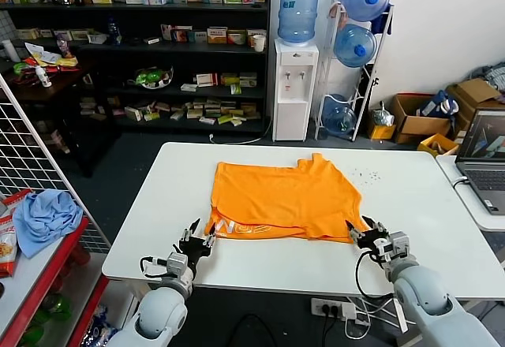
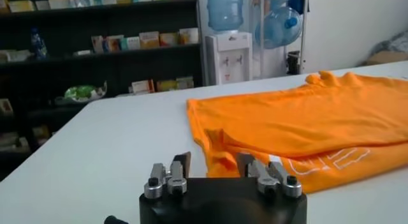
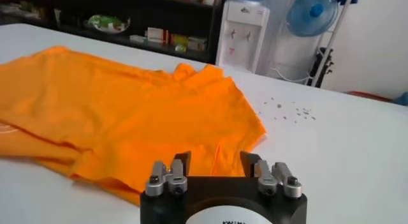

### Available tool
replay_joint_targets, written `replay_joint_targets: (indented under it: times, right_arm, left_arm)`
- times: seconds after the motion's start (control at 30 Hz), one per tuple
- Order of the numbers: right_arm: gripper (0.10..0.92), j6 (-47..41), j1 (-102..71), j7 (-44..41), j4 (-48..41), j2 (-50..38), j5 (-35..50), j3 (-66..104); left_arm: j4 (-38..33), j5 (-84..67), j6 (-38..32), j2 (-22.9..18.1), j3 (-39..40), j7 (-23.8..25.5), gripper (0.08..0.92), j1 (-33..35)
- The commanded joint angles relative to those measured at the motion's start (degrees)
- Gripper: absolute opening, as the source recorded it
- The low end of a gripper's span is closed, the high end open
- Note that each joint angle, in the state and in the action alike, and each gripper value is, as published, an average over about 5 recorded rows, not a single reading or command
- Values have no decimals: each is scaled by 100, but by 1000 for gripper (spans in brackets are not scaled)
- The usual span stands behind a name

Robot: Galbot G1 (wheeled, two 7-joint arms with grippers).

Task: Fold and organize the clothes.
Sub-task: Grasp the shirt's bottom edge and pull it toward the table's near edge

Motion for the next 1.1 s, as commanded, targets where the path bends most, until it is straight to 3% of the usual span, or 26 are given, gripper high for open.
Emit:
replay_joint_targets:
  times: [0.03,0.23,0.33,0.43,1.1]
  right_arm:
    - [743,-443,-626,57,418,-124,189,453]
    - [820,-234,-493,-25,101,2,60,400]
    - [814,-107,-367,-73,-62,88,30,335]
    - [758,-42,-286,-95,-149,145,2,275]
    - [181,-71,-371,-149,-111,-49,-4,294]
  left_arm:
    - [-63,-348,195,43,14,6,655,152]
    - [231,-374,174,-27,31,19,801,-59]
    - [389,-387,151,-58,20,46,820,-168]
    - [491,-396,115,-76,6,88,805,-238]
    - [347,-798,125,23,-65,116,257,-68]
